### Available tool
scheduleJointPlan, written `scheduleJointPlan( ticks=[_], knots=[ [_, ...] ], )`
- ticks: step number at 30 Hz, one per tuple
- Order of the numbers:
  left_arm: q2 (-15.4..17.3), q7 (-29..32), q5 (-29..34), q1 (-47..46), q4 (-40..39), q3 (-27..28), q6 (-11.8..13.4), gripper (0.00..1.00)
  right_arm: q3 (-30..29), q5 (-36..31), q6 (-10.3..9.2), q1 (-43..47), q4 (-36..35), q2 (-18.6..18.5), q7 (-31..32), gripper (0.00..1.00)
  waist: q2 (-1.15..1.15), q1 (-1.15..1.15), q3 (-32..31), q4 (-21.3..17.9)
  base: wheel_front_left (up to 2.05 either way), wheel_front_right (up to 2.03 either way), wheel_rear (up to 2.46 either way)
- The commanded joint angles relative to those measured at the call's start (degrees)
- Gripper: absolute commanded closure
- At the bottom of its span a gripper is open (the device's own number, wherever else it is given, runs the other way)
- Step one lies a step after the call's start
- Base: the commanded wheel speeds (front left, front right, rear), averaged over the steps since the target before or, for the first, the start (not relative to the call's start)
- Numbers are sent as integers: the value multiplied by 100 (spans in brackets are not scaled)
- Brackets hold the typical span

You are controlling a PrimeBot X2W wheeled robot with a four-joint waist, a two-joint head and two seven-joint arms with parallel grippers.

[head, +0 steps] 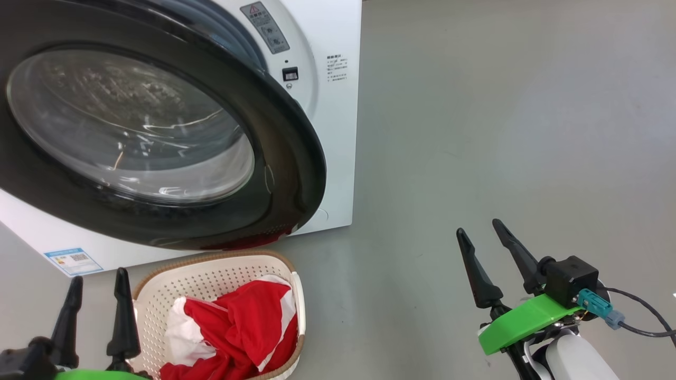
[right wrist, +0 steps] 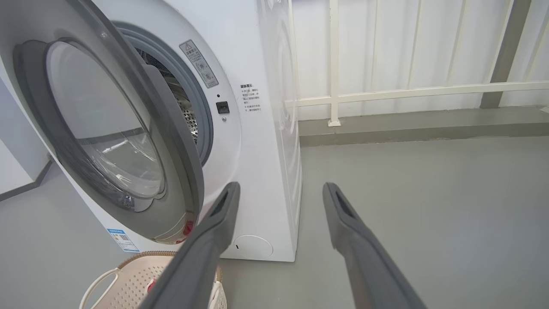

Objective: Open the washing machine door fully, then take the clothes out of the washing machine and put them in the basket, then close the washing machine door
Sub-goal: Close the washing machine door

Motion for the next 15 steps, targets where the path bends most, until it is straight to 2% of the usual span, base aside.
scheduleJointPlan(
  ticks=[1,6,15],
  knots=[
    [59,-87,132,-29,-123,215,88,0,105,-88,37,-37,-166,-2,-37,0,0,0,-21,-4,0,0,0],
    [-89,-145,320,141,-137,233,166,0,61,-123,37,-18,-219,0,-37,0,0,0,-46,20,0,0,0],
    [-197,-158,423,168,-155,259,165,0,33,-132,37,7,-253,3,-37,0,0,0,-67,81,0,0,0]
  ],
)
